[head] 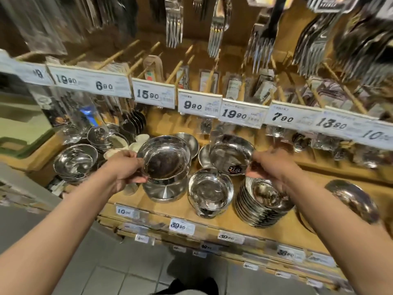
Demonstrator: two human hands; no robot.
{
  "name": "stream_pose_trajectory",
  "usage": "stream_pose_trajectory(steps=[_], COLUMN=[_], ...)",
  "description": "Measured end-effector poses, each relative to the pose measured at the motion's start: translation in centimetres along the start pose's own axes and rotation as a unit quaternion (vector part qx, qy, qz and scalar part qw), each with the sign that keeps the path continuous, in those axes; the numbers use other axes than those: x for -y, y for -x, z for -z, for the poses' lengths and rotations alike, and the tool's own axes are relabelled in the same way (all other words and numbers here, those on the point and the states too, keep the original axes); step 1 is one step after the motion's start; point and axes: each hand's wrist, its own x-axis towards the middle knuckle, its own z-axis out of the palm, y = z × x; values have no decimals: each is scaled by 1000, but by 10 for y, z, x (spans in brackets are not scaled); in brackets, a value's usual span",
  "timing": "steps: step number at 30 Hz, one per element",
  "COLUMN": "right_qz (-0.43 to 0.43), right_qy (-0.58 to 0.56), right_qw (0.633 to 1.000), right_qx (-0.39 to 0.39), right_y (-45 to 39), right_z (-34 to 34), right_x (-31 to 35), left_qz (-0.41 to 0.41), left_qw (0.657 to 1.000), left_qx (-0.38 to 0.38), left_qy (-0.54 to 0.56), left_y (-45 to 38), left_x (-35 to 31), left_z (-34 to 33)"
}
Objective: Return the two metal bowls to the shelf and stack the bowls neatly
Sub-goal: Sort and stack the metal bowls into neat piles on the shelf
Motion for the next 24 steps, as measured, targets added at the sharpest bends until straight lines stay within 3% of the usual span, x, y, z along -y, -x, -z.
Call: stream_pose_trajectory(steps=[11,18,24], right_qz=[12,14,-4], right_qy=[-51,-111,-158], right_qw=[998,993,985], right_qx=[-23,-49,-72], right_y=[40,60,84], right_z=[3,17,27], right_x=[-34,-45,-53], left_qz=[26,94,59], left_qw=[997,975,975], left_qx=[77,194,193], left_qy=[16,-50,-96], left_y=[6,13,25], left_x=[4,7,11], left_z=[-8,-64,-108])
